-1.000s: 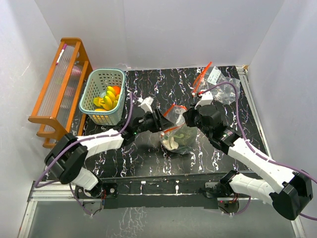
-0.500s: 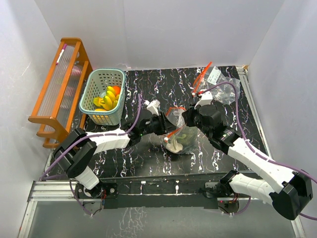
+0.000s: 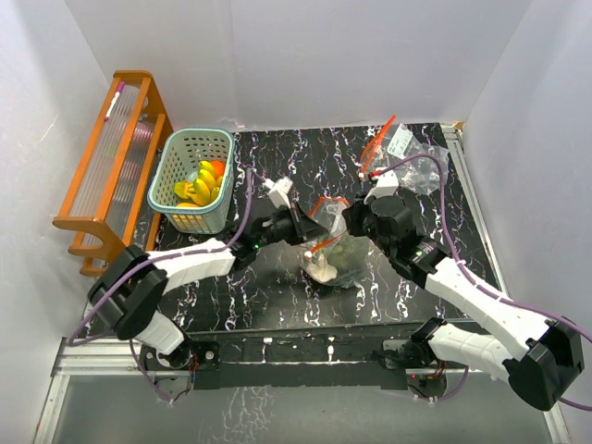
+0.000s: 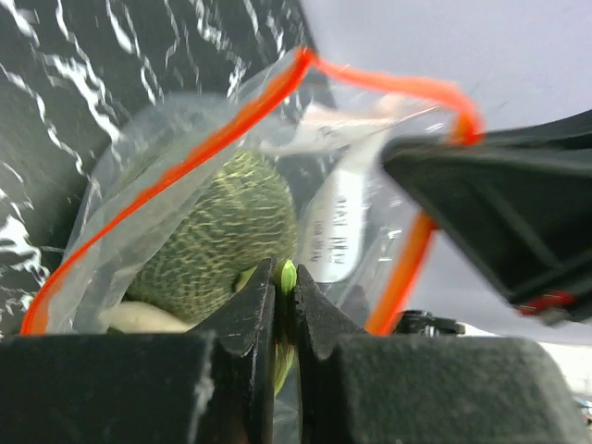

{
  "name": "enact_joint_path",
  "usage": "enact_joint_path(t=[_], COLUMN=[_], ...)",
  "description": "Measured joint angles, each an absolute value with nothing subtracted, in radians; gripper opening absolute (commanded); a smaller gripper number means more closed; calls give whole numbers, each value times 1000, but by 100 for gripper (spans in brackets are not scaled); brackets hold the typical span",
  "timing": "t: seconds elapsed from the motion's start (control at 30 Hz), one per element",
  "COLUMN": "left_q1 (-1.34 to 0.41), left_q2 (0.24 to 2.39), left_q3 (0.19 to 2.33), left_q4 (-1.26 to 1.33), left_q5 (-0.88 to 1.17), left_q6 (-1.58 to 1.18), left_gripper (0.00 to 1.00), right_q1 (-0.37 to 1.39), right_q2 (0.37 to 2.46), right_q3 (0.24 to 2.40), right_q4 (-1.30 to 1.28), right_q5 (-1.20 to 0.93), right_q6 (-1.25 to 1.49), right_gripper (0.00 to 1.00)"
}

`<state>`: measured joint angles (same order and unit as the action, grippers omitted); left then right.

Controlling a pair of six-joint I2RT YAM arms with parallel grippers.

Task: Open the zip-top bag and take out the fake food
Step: Pick up the fake fruit from the zipper food storage bag.

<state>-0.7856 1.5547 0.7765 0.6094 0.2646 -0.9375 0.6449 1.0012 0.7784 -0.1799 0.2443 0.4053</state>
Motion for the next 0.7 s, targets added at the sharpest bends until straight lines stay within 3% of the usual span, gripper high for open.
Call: enact_joint_path(t=[0.4, 0.7], left_q1=[-569, -537], left_q2=[1217, 1252], left_q3=[778, 918], left_q4=[451, 342], left_q5=[300, 325], left_q6=[-877, -820], left_gripper=[0, 0], right_q1=[592, 584], right_q2=[1001, 1002], right_q3=[733, 721], right_q4=[-183, -159], right_q5=[232, 118], right_q6=[393, 410], right_gripper=[8, 8])
